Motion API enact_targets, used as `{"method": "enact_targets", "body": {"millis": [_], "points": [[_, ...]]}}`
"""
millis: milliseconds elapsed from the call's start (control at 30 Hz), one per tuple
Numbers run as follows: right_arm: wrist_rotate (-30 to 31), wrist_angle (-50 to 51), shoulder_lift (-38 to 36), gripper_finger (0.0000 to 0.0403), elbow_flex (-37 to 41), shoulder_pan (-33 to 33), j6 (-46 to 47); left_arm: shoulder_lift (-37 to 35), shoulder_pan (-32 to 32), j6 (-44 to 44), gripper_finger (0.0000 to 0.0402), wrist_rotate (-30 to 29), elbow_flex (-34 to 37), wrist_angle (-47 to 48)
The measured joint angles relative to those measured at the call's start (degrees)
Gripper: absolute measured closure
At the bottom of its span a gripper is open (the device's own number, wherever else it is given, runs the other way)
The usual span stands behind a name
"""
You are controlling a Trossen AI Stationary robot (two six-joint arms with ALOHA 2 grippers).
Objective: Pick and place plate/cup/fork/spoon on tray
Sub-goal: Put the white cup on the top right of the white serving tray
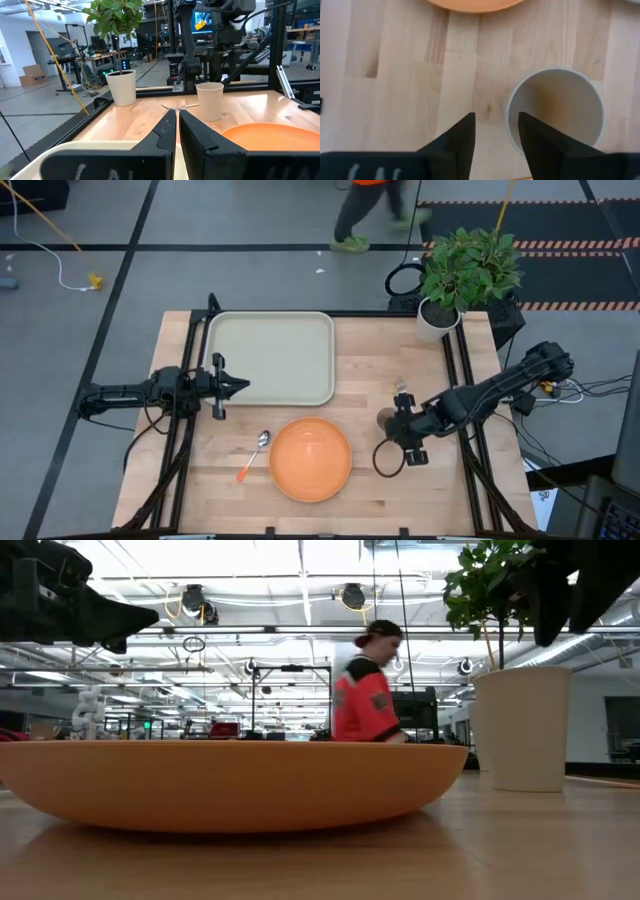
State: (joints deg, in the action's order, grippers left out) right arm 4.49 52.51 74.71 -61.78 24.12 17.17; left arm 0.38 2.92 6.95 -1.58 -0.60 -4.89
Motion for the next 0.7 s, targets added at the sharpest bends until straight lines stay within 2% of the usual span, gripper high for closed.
{"method": "enact_targets", "body": {"millis": [433,567,700], "points": [[1.68,0.04,4.08,0.0272,0.0,-0.85,-2.18,0.0,0.01,-0.14,0.0376,0.0,0.0,0.0],[1.53,0.04,4.64,0.0292,0.01,-0.87,-3.6,0.0,-0.01,-0.76,0.0376,0.0,-0.02,0.0],[1.42,-1.26,4.59,0.033,0.7,-0.92,-4.99,0.0,0.01,-1.23,0.0376,-0.02,-0.02,0.0]]}}
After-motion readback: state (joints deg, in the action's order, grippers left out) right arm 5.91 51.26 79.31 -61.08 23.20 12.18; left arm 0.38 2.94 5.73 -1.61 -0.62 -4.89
